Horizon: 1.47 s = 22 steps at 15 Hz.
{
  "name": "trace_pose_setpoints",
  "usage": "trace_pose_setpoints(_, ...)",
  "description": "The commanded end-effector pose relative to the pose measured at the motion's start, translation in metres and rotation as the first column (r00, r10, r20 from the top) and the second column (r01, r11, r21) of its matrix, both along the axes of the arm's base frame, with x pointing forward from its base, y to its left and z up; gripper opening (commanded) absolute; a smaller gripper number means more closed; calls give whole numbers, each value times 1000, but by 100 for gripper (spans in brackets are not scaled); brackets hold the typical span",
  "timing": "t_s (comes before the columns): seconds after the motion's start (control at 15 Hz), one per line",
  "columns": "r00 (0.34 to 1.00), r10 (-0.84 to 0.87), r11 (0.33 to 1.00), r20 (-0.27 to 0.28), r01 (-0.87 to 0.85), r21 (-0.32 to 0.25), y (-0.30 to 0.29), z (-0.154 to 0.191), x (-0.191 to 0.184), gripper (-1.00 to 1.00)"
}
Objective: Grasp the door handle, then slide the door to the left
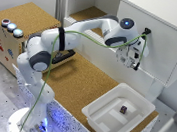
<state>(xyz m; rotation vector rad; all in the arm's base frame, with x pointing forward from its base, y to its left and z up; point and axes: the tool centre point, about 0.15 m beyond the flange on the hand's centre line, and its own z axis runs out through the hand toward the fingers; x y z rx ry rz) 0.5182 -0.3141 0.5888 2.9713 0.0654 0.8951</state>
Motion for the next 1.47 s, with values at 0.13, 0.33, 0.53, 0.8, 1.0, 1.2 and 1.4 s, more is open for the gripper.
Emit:
trace_pose_setpoints(0.13,997,72,991,-32,-68,119,-19,11,43,100)
trace_pose_setpoints(0.33,994,104,986,32,-107,124,-16,11,32,100)
trace_pose_setpoints(0.53,993,109,988,51,-114,104,-10,7,26,100)
trace_pose_setpoints(0.8,992,90,995,89,-93,26,0,1,18,100)
trace_pose_setpoints(1.0,989,69,998,131,-68,-16,9,5,17,100)
trace_pose_setpoints(1.2,980,48,998,194,-38,-54,19,5,8,100)
trace_pose_setpoints(1.4,981,44,998,190,-36,-48,21,-1,9,100)
